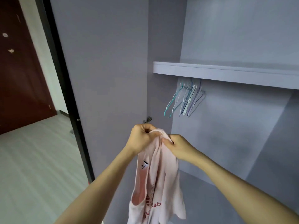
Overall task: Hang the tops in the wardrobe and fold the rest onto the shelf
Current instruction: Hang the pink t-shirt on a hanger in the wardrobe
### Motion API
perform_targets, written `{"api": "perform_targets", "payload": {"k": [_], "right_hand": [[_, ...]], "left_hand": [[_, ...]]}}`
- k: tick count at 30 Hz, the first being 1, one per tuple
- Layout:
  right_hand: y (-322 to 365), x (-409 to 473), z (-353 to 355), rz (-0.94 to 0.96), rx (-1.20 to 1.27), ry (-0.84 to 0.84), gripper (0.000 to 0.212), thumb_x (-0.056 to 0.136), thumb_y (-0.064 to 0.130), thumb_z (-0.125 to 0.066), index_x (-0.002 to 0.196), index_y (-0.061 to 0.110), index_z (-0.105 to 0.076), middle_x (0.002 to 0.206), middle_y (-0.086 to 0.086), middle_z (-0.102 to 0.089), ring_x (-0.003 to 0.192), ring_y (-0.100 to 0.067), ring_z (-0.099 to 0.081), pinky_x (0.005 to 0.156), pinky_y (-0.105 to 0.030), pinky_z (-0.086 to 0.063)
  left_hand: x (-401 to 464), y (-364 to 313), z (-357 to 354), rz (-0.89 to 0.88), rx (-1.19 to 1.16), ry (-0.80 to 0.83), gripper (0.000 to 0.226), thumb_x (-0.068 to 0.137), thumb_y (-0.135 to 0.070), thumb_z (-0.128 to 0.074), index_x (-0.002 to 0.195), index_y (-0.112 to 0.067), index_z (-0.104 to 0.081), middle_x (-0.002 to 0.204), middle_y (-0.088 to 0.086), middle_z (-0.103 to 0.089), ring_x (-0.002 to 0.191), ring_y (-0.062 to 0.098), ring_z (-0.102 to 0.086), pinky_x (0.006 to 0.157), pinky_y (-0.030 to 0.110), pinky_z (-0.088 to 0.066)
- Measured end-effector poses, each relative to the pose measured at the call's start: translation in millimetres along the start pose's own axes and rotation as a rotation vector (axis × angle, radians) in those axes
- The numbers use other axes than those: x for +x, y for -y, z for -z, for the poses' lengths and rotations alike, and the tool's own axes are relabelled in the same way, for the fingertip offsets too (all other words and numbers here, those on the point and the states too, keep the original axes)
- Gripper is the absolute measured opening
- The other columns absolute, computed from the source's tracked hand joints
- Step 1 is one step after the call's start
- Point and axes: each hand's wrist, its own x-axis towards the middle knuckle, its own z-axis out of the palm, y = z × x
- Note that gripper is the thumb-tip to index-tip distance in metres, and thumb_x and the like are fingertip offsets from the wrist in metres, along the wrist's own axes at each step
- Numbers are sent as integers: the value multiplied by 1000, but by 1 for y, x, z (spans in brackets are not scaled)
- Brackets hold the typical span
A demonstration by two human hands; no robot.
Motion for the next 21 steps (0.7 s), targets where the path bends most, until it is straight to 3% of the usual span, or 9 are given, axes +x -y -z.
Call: {"api": "perform_targets", "payload": {"k": [4, 8, 10, 12, 15, 17, 19, 21], "right_hand": [[3, 16, 7, -30, 27, -188, 28, 94, 11, -44, 67, 6, -49, 63, -4, -49, 65, -22, -41, 57, -32, -33], [7, 28, 18, -57, 78, -350, 42, 95, 11, -45, 56, 19, -31, 55, 5, -35, 58, -15, -33, 51, -27, -27], [7, 32, 25, -47, 145, -407, 41, 94, 10, -44, 56, 19, -30, 56, 4, -33, 54, -11, -29, 46, -19, -25], [4, 34, 36, -54, 224, -472, 34, 94, 9, -44, 60, 14, -40, 60, 1, -36, 55, -11, -31, 46, -17, -25], [-10, 33, 52, -74, 223, -551, 23, 93, 8, -44, 71, 8, -52, 69, 1, -48, 65, -13, -41, 55, -21, -33], [-24, 27, 61, -98, 169, -551, 20, 90, 3, -44, 76, 15, -51, 77, 3, -53, 73, -14, -46, 61, -21, -35], [-42, 17, 68, -170, 83, -467, 24, 86, -2, -44, 98, 13, -58, 97, -1, -58, 87, -17, -52, 74, -23, -38], [-59, 8, 69, -253, -57, -219, 36, 84, -5, -41, 110, 12, -60, 105, -5, -60, 95, -22, -56, 79, -25, -42]], "left_hand": [[-7, 18, 7, 88, -68, 19, 11, 80, -29, -75, 80, -20, -69, 76, -5, -67, 69, 8, -60, 69, 24, -49], [-15, 41, 1, 169, 67, 263, 31, 72, -44, -79, 95, -29, -64, 87, -11, -70, 83, 8, -67, 78, 24, -53], [-18, 52, -11, 196, 206, 370, 23, 76, -37, -74, 94, -33, -62, 87, -13, -70, 83, 6, -65, 81, 27, -54], [-18, 60, -22, 236, 388, 382, 9, 83, -30, -63, 87, -23, -64, 87, -4, -69, 86, 14, -63, 81, 33, -53], [-10, 64, -26, 274, 517, 267, 23, 89, -24, -50, 70, -13, -57, 75, 7, -63, 82, 31, -59, 70, 35, -48], [0, 55, -25, 226, 544, 206, 22, 88, -18, -49, 67, -19, -57, 73, 4, -62, 83, 35, -57, 66, 35, -44], [12, 43, -29, 158, 578, 170, 22, 83, -13, -48, 74, -26, -63, 89, 2, -69, 90, 33, -59, 68, 33, -45], [18, 28, -37, 98, 628, 145, 19, 81, -17, -52, 80, -29, -67, 97, 1, -70, 93, 32, -59, 69, 31, -44]]}}
